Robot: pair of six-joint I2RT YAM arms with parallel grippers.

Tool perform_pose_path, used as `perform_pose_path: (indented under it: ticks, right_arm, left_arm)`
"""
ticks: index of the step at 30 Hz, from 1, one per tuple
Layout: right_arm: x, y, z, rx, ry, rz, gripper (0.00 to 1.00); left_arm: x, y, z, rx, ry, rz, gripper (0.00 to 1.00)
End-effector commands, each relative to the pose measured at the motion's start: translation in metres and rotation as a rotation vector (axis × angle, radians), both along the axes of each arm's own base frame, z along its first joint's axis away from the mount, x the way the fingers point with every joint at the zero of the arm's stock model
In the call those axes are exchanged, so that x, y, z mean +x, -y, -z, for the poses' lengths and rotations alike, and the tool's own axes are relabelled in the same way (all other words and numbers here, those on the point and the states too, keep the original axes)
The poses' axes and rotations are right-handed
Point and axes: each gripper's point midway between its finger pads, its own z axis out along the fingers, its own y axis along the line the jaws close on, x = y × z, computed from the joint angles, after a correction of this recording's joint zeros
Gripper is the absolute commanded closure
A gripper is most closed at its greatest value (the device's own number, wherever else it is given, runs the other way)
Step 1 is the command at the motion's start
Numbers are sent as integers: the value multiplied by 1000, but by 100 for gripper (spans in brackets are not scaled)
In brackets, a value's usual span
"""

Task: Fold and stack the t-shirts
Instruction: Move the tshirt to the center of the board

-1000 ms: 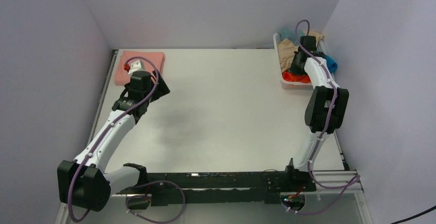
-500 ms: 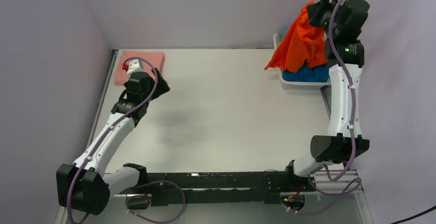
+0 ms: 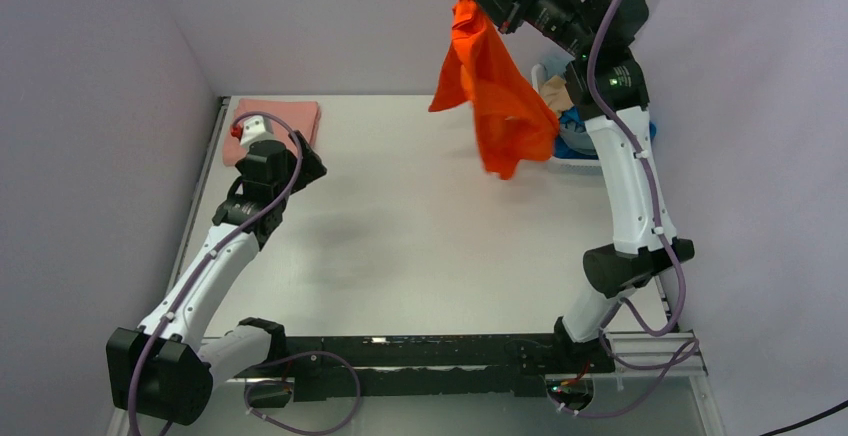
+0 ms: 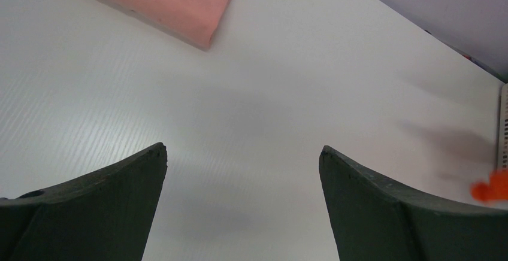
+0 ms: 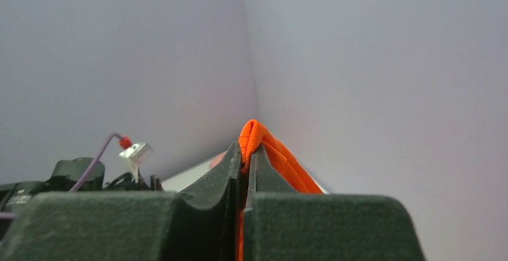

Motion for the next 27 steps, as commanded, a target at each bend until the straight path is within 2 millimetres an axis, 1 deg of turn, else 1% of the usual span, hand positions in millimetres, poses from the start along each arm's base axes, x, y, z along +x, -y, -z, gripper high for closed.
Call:
perform_pose_path:
  ticks: [1,3,5,6,7,8,10,12,13,15,17,20,21,22,23,25,27]
  right_arm:
    - [-31,-15,-18,30,96,-176,100]
    - [-32,-17,3,2,38,-190,100]
    - [-31,-14,37,-40,-41,-174,100]
    - [-32,-13,59,-48,-93,-168,100]
    - [-32,-18,101,-52,-194,-207,100]
    - [-42,-23,114,-38,-192,-269,100]
    - [-65,-33,142,-38,-258,-419,100]
    - [-64,-45,153,-31,-293,-428,100]
    - [-63,-57,157,-65,-298,-426,100]
    - [-61,-87,169,-154,-320,-444,100]
    - [-63,-123,178,-202,-340,-529,100]
    - [-67,-162,171,-193,-329,-624,100]
    - [-70,-178,174,-208,-328,-657,100]
    - [-75,-192,171,-237,-305,-681,100]
    - [-77,-206,174,-264,-295,-692,100]
    - [-83,-221,163,-259,-263,-733,100]
    - [-86,-226,157,-213,-269,-782,100]
  left_arm:
    - [-11,-17,-11,2,2,-84,0]
    - [-15,-20,-8,9,-18,-93,1]
    - [-17,-20,-4,3,-41,-94,1]
    - [-16,-18,0,-5,-56,-90,1]
    - [-14,-15,3,-22,-59,-74,1]
    - [-9,-9,5,-39,-61,-46,1]
    - [4,4,7,-78,-57,24,0]
    - [15,10,11,-99,-95,59,0]
    - [18,12,10,-97,-110,70,1]
    - [21,9,10,-80,-120,61,1]
    - [22,-2,14,-72,-115,27,0]
    - [19,-22,26,-138,-128,-28,0]
    - [18,-27,30,-167,-129,-37,1]
    - [16,-30,34,-192,-131,-42,1]
    - [13,-39,39,-206,-137,-62,1]
    - [7,-47,44,-198,-146,-86,1]
    - [1,-51,46,-180,-154,-102,1]
